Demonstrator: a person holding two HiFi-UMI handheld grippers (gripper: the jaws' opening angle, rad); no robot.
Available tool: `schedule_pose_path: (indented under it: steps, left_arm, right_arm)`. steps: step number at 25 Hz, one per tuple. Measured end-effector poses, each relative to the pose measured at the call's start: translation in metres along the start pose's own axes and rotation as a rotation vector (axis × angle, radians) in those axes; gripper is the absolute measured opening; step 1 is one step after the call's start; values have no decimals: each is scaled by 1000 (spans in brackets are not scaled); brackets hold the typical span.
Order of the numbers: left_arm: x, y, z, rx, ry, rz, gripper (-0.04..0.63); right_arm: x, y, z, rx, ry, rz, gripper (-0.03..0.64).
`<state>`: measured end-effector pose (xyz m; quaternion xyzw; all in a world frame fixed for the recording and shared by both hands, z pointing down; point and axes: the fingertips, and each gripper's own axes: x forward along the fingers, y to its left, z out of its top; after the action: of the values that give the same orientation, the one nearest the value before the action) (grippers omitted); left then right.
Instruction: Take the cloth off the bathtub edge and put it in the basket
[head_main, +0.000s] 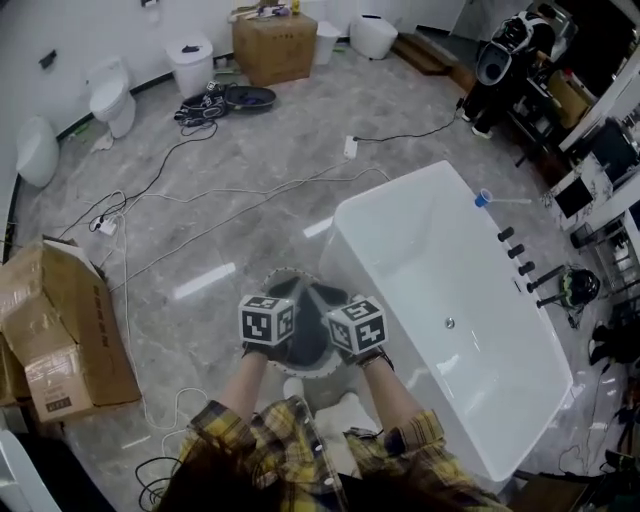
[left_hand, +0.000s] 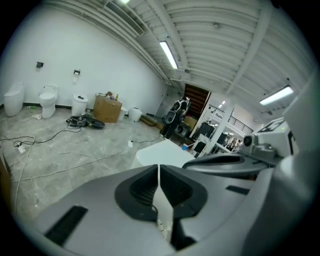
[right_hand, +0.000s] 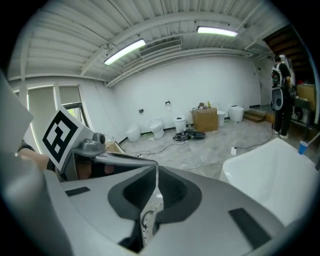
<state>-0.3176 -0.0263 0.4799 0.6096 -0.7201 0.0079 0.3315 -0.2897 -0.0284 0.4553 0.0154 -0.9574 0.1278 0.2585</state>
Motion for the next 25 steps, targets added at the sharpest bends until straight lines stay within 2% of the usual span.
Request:
schedule_pose_path:
  steps: [4,10,13,18,25]
  left_arm:
    - [-37,-23,30,43,-93,-35,23]
    - [-92,-54,72,22,-249,-119,23]
    - [-117,-76,89,41,-321,-175,23]
    - [-148,-112,102,58,-384,-238,23]
    - [-182,-140,111,138,-461,-285,23]
  right_arm:
    - [-35,22,49,-87,-102,25,21]
    - [-86,55,100,-143,-264,57,18]
    - [-110,71,110,-154,-320,57,17]
    - [-143,86,110,-109,-394,64,15]
    - [-177,96,109,-124,-442,38,15]
